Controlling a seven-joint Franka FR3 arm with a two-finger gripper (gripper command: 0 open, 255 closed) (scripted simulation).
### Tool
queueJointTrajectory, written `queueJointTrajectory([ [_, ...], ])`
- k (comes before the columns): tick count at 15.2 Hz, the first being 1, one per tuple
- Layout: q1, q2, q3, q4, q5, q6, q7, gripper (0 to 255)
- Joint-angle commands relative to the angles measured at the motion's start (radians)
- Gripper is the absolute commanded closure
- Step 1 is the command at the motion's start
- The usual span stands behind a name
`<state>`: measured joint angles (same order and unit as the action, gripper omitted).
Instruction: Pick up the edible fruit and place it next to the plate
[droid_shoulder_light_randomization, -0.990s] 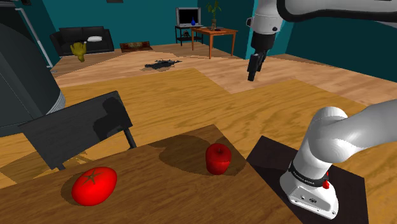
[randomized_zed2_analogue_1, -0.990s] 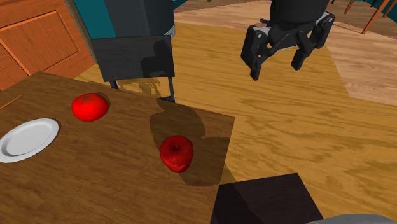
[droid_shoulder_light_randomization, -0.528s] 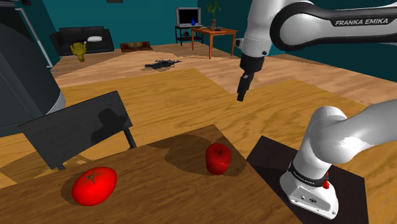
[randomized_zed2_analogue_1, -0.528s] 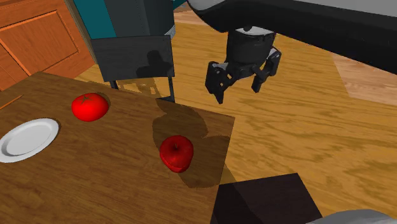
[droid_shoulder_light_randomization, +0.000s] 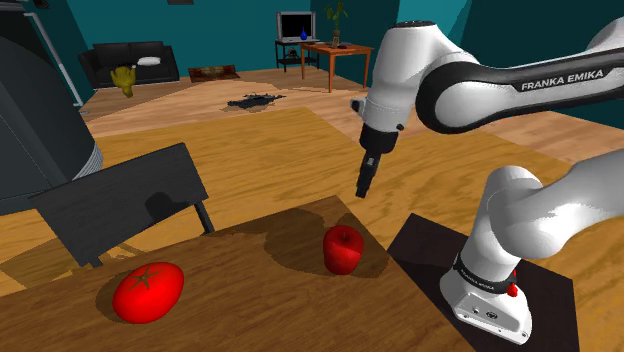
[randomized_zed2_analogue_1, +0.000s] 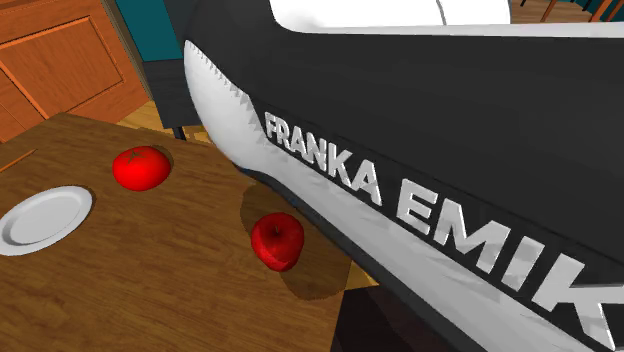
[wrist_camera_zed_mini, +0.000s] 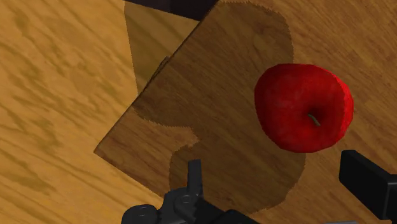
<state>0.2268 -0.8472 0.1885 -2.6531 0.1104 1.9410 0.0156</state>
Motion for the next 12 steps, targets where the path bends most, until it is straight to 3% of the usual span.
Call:
queueJointTrajectory([
  [1, 0.031, 0.03, 0.037, -0.017, 0.032, 0.06, 0.018, 0],
  [6, 0.098, 0.108, 0.114, -0.061, 0.098, 0.213, 0.044, 0],
  [12, 0.096, 0.162, 0.132, -0.109, 0.108, 0.315, 0.043, 0],
])
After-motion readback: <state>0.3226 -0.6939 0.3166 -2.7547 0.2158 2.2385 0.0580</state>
